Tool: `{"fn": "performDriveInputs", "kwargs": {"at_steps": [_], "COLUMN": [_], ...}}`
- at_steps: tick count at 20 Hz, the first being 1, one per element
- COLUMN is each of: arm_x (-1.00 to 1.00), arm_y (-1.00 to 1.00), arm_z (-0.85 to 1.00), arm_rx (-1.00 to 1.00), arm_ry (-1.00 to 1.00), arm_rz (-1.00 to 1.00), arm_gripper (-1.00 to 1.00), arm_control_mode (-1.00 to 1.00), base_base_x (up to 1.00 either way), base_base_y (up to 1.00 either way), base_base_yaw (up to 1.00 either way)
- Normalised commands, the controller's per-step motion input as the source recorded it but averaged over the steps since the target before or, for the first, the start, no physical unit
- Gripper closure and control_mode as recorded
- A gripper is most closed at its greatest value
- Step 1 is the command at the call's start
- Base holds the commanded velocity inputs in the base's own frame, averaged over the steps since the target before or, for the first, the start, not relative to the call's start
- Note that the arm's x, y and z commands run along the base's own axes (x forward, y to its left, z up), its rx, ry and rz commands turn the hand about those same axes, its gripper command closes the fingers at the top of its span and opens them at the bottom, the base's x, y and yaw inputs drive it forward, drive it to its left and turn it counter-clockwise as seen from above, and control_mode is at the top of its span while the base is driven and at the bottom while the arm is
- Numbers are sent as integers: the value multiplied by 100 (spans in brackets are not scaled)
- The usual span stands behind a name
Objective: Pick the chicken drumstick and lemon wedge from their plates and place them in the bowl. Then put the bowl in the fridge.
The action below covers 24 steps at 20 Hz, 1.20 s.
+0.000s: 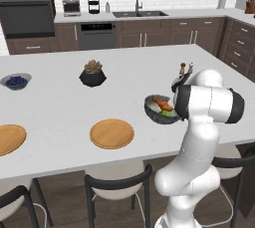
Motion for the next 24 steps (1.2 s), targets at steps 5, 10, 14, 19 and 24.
{"fn": "performDriveInputs", "kwargs": {"at_steps": [5,10,14,19,24], "arm_x": [-72,-66,-61,-70,-69], "arm_y": [14,23,15,18,17], "arm_z": [65,61,60,30,55], "arm_rx": [-1,-11,-7,0,0], "arm_ry": [1,15,8,0,1], "arm_rz": [-25,-33,-43,-57,-46], "arm_gripper": [100,100,100,100,100], "arm_control_mode": [-100,-100,-100,-100,-100], "base_base_x": [0,0,0,0,0], "base_base_y": [0,0,0,0,0], "base_base_yaw": [0,0,0,0,0]}}
